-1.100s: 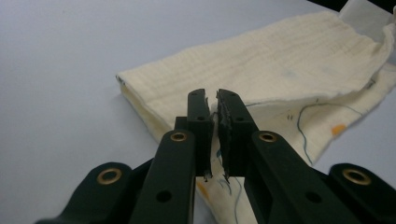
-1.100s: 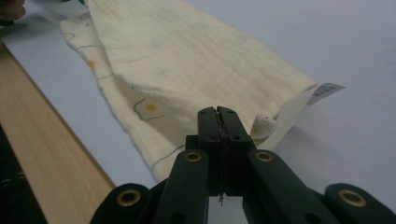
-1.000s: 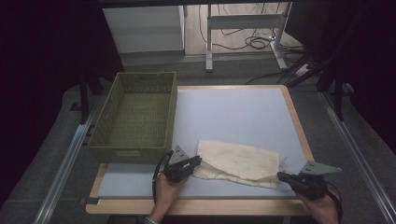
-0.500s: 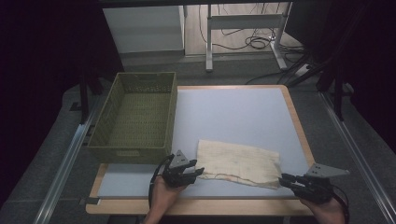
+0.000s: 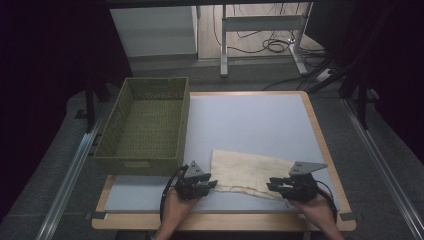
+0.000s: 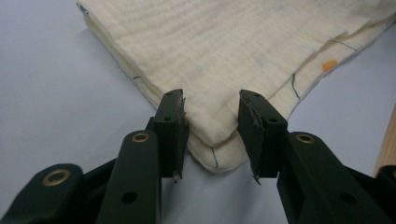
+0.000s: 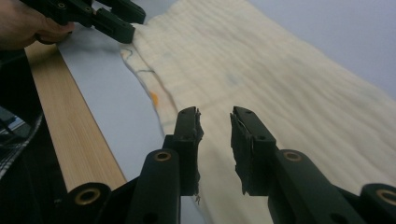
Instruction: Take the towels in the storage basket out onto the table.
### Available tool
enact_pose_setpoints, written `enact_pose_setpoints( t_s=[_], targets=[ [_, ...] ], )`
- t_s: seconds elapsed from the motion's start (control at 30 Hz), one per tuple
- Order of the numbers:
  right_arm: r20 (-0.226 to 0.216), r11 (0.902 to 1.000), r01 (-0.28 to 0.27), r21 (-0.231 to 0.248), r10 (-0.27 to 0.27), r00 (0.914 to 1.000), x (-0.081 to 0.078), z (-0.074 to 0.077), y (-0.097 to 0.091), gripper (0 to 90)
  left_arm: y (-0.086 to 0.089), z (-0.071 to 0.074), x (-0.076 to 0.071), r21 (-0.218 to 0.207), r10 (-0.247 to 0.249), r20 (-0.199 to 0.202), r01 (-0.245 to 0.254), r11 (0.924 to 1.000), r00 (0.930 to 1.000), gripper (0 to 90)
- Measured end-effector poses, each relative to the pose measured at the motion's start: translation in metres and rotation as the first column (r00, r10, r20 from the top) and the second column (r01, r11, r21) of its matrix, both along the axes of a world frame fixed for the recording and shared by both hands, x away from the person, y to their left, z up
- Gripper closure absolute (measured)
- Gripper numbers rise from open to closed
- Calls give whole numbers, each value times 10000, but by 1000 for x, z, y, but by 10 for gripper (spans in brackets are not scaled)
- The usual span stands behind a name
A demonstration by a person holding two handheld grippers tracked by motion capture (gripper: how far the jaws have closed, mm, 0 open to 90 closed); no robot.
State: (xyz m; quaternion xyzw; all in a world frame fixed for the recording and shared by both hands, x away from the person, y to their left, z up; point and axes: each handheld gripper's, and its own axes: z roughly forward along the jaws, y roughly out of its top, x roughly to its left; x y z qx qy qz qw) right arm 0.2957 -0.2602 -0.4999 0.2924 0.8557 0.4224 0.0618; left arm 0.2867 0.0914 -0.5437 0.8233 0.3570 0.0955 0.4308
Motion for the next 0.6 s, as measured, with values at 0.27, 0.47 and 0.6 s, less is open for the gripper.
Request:
enact_pose_setpoints(
  t_s=[0.27, 0.47, 0.6],
  targets=[
    [-5, 9936, -731, -860, 734, 9973, 9, -21, 46, 745, -2, -1, 1, 227, -62, -107, 65, 9997, 9999, 757],
    [331, 9913, -646, -1144, 688, 9971, 7, -20, 49, 886, 0, 2, 0, -24, -3, 52, 3, 10000, 10000, 834],
    [654, 9930, -749, -912, 811, 9946, 0, -8, 47, 886, 3, 12, -5, -151, -11, 194, 14, 9999, 9998, 824]
  ],
)
